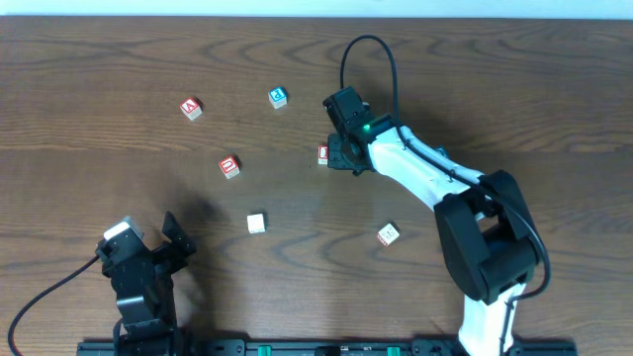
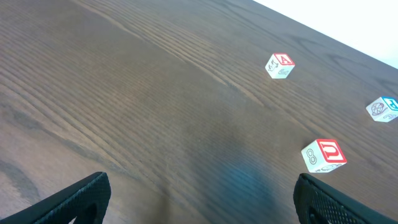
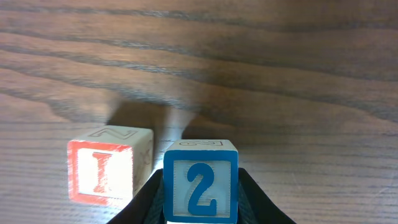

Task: Spell out Ai2
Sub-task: 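Lower the blue '2' block right of the 'I' block and release, then close the right gripper and push the '2' block against the 'I' block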

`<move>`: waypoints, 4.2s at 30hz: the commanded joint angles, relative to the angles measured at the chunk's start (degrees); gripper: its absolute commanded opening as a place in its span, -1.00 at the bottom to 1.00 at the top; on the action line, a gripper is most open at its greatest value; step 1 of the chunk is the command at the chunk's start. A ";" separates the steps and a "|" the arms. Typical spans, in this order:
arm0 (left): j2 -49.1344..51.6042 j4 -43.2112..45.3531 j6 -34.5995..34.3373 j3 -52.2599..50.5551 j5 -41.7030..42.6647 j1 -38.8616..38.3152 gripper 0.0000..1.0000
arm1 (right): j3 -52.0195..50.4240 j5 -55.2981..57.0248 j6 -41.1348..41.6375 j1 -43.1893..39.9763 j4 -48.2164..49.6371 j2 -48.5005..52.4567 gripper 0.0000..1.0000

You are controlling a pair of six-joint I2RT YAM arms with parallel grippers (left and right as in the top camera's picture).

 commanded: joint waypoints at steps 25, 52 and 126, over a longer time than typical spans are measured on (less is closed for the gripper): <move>-0.28 -0.37 1.01 -1.27 0.00 0.17 0.91 | -0.24 3.87 2.97 1.57 1.49 1.22 -0.85; -0.28 -0.37 1.01 -1.27 0.00 0.17 0.91 | -0.24 4.50 2.97 1.68 1.46 1.22 -0.28; -0.28 -0.35 1.01 -1.27 -0.02 0.17 0.91 | 0.20 -0.24 5.90 -3.32 1.11 1.22 -0.97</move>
